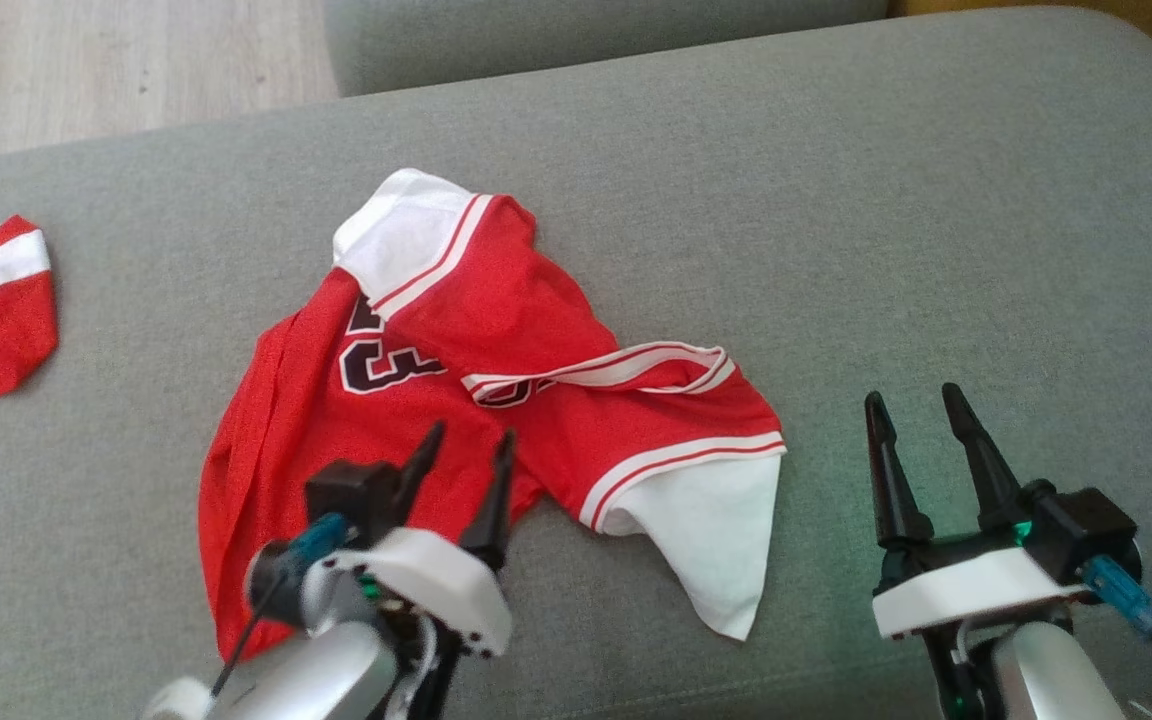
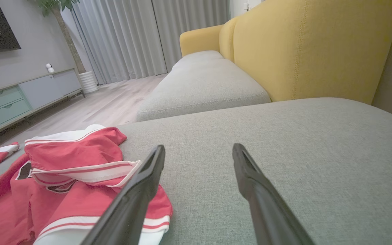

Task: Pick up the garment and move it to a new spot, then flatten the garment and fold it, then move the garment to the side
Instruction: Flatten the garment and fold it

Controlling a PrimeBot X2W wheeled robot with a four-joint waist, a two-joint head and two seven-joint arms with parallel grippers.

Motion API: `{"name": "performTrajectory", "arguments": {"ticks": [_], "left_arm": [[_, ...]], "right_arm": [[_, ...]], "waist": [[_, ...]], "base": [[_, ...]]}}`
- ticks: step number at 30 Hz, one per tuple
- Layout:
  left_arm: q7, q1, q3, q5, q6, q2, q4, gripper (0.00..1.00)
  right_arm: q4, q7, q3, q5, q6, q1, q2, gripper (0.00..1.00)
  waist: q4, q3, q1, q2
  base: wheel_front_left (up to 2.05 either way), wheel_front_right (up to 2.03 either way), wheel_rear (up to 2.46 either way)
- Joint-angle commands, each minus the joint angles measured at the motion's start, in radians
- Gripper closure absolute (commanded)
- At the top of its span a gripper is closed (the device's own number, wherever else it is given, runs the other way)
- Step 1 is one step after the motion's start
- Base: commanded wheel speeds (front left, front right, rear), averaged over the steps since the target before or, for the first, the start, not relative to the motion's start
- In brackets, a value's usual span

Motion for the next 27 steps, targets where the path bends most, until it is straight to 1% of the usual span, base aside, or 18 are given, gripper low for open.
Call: {"name": "performTrajectory", "arguments": {"ticks": [1, 4, 5, 7, 11, 14, 18, 19, 21, 27], "left_arm": [[-0.027, 0.003, 0.063, 0.019, 0.018, 0.031, -0.030, 0.00], [-0.041, 0.069, 0.130, 0.051, 0.034, 0.042, -0.039, 0.00], [-0.041, 0.069, 0.130, 0.051, 0.034, 0.042, -0.039, 0.00], [-0.042, 0.101, 0.190, 0.093, 0.037, 0.039, -0.063, 0.00], [-0.043, 0.183, 0.316, 0.184, 0.024, 0.023, -0.096, 0.00], [-0.043, 0.249, 0.406, 0.243, 0.001, 0.008, -0.103, 0.00], [-0.043, 0.325, 0.517, 0.312, -0.042, -0.015, -0.111, 0.00], [-0.043, 0.356, 0.568, 0.349, -0.067, -0.028, -0.116, 0.00], [-0.043, 0.382, 0.614, 0.381, -0.101, -0.045, -0.119, 0.00], [-0.043, 0.425, 0.711, 0.459, -0.210, -0.100, -0.093, 0.00]], "right_arm": [[-0.034, -0.007, 0.022, -0.003, -0.001, -0.011, -0.003, 0.00], [-0.037, -0.001, 0.014, -0.001, -0.001, 0.004, -0.005, 0.00], [-0.037, -0.001, 0.014, -0.001, -0.001, 0.004, -0.005, 0.00], [-0.039, 0.000, 0.005, -0.001, -0.001, 0.012, -0.006, 0.00], [-0.037, 0.004, -0.010, -0.003, -0.001, 0.025, -0.008, 0.00], [-0.032, 0.007, -0.016, -0.003, -0.001, 0.033, -0.008, 0.00], [-0.024, 0.009, -0.027, -0.003, -0.001, 0.044, -0.009, 0.00], [-0.021, 0.009, -0.032, -0.004, -0.001, 0.051, -0.009, 0.00], [-0.016, 0.009, -0.040, -0.008, -0.001, 0.059, -0.010, 0.00], [0.002, 0.004, -0.057, -0.017, -0.001, 0.076, -0.011, 0.00]], "waist": [[0.005, -0.005, -0.0001, 0.0000], [0.015, -0.008, -0.0001, 0.0000], [0.015, -0.008, -0.0001, 0.0000], [0.024, -0.010, -0.0001, 0.0000], [0.044, -0.016, -0.0001, 0.0000], [0.060, -0.028, -0.0001, 0.0000], [0.082, -0.044, -0.0001, 0.0000], [0.094, -0.051, -0.0001, 0.0000], [0.107, -0.058, -0.0001, 0.0000], [0.139, -0.075, -0.0001, 0.0000]], "base": [[0.00, 0.00, 0.00], [0.00, 0.00, 0.00], [0.00, 0.00, 0.00], [0.00, 0.00, 0.00], [0.00, 0.00, 0.00], [0.00, 0.00, 0.00], [0.00, 0.00, 0.00], [0.00, 0.00, 0.00], [0.00, 0.00, 0.00], [0.00, 0.00, 0.00]]}}
